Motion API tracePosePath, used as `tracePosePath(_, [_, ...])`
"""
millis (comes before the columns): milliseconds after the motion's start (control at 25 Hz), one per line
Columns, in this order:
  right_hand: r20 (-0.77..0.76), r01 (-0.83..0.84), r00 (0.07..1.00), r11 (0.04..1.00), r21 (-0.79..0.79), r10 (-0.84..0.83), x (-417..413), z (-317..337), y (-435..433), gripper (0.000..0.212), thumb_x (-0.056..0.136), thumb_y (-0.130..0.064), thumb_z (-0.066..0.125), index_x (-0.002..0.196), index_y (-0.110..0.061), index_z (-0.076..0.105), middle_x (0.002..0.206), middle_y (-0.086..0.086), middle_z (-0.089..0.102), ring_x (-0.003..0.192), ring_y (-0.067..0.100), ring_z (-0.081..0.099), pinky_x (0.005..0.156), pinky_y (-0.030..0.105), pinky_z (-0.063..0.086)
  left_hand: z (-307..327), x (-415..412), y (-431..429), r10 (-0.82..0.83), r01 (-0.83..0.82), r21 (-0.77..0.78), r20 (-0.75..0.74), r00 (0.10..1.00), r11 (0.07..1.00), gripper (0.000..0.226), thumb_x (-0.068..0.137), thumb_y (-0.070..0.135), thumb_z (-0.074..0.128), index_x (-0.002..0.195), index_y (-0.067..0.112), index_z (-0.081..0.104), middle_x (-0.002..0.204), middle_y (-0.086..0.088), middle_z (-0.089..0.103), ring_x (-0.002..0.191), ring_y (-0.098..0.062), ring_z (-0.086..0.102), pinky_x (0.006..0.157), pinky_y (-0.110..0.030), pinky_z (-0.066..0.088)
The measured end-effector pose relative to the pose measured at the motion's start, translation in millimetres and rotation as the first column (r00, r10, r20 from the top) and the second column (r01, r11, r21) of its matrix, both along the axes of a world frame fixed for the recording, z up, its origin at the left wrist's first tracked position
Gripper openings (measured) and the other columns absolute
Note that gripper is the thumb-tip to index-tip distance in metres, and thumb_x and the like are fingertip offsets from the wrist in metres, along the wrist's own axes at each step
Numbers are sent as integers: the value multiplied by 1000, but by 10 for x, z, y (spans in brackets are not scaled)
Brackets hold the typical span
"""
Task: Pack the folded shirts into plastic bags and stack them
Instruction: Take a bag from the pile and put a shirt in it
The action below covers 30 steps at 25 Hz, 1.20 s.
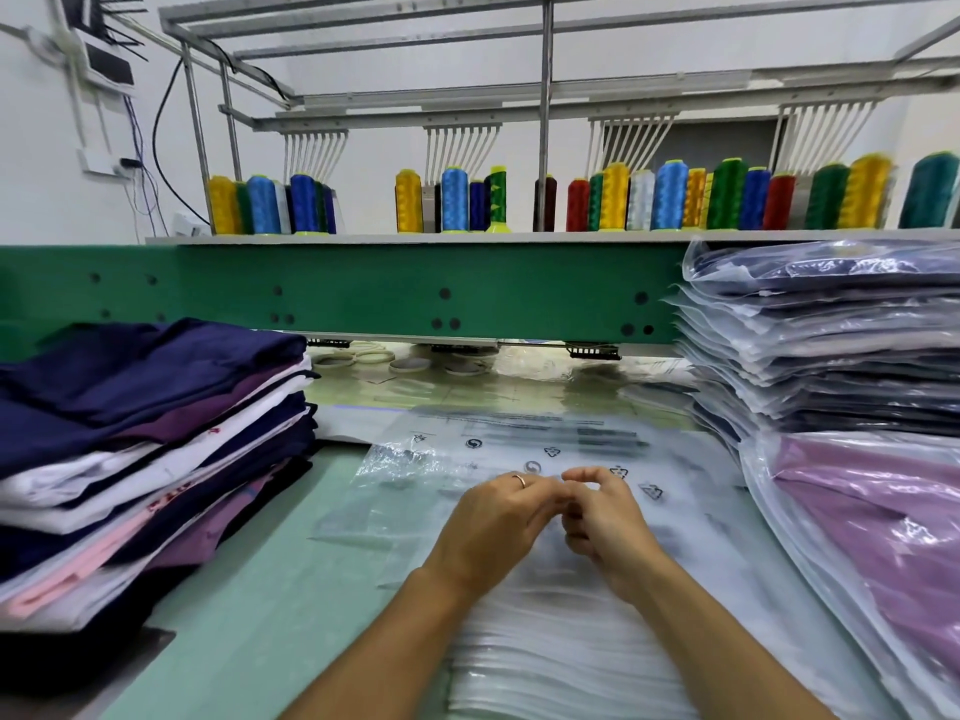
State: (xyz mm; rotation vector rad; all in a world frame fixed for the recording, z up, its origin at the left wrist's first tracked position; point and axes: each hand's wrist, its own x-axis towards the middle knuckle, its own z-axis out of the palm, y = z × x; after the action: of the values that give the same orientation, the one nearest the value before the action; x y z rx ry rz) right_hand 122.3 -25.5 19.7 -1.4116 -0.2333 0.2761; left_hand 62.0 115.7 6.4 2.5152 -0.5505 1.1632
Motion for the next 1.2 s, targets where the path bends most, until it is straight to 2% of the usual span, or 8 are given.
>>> tracePosePath(120, [-4, -8, 1000, 1000, 15, 8, -27, -2, 32, 8, 103, -4, 47, 107, -11, 46, 53, -3, 42, 43, 10, 29, 37, 22, 24, 2, -6, -2, 105, -106, -34, -32, 994, 994, 13, 101, 35, 55, 107, 30, 65, 84, 4, 72, 77, -21, 66, 61, -38, 53])
tracePosePath(280, [-14, 119, 993, 992, 35, -119, 87, 44, -43, 10, 103, -2, 44, 108, -11, 44, 58, -2, 38, 44, 10, 28, 37, 22, 25, 48, -20, 154, 271, -297, -170, -160, 949, 940, 7, 101, 34, 57, 102, 30, 62, 83, 2, 70, 79, -25, 63, 67, -39, 49])
tracePosePath(480, [-35, 258, 966, 966, 31, -256, 274, -7, -285, 8, 104, -3, 46, 104, -10, 43, 62, 2, 37, 45, 12, 27, 36, 22, 25, 56, -161, 620, 598, -629, -151, -204, 775, 763, 8, 101, 37, 57, 101, 32, 63, 84, 4, 69, 83, -24, 64, 65, -34, 40])
tracePosePath(880, [-109, 453, 890, 886, 101, -443, 383, -54, -399, 16, 104, -5, 46, 92, -16, 42, 64, 2, 39, 49, 13, 31, 31, 18, 26, 27, -238, 869, 691, -759, -353, -320, 648, 547, 23, 92, -6, 50, 90, 17, 44, 96, -1, 64, 93, -30, 52, 59, -37, 34])
tracePosePath(1000, [-84, 428, 903, 900, 83, -421, 360, -58, -405, 11, 104, -6, 45, 97, -14, 44, 67, 3, 42, 52, 14, 33, 33, 20, 29, 29, -229, 906, 627, -730, -273, -378, 681, 627, 12, 97, 8, 53, 103, 14, 46, 119, -9, 61, 114, -36, 49, 81, -45, 43])
tracePosePath(1080, [-56, 390, 920, 918, 66, -387, 341, -64, -389, 12, 104, -7, 45, 96, -15, 45, 66, 3, 42, 50, 14, 32, 35, 22, 29, 43, -201, 852, 572, -651, -60, -421, 704, 757, 42, 98, 34, 62, 133, 21, 43, 149, -1, 43, 145, -33, 28, 114, -45, 26])
tracePosePath(1120, [-36, 368, 930, 928, 54, -366, 333, -64, -374, 13, 104, -7, 45, 95, -15, 45, 65, 2, 41, 49, 13, 32, 37, 24, 29, 34, -182, 813, 520, -581, -11, -434, 736, 814, 52, 95, 43, 64, 140, 28, 43, 153, 8, 37, 149, -26, 23, 118, -42, 21])
tracePosePath(1200, [4, 330, 944, 944, 11, -330, 318, -65, -348, 12, 105, -8, 44, 95, -15, 47, 63, 2, 41, 48, 13, 30, 40, 26, 28, 43, -170, 711, 424, -475, -42, -386, 819, 879, 26, 95, 44, 65, 120, 37, 61, 131, 19, 59, 131, -14, 49, 104, -34, 41])
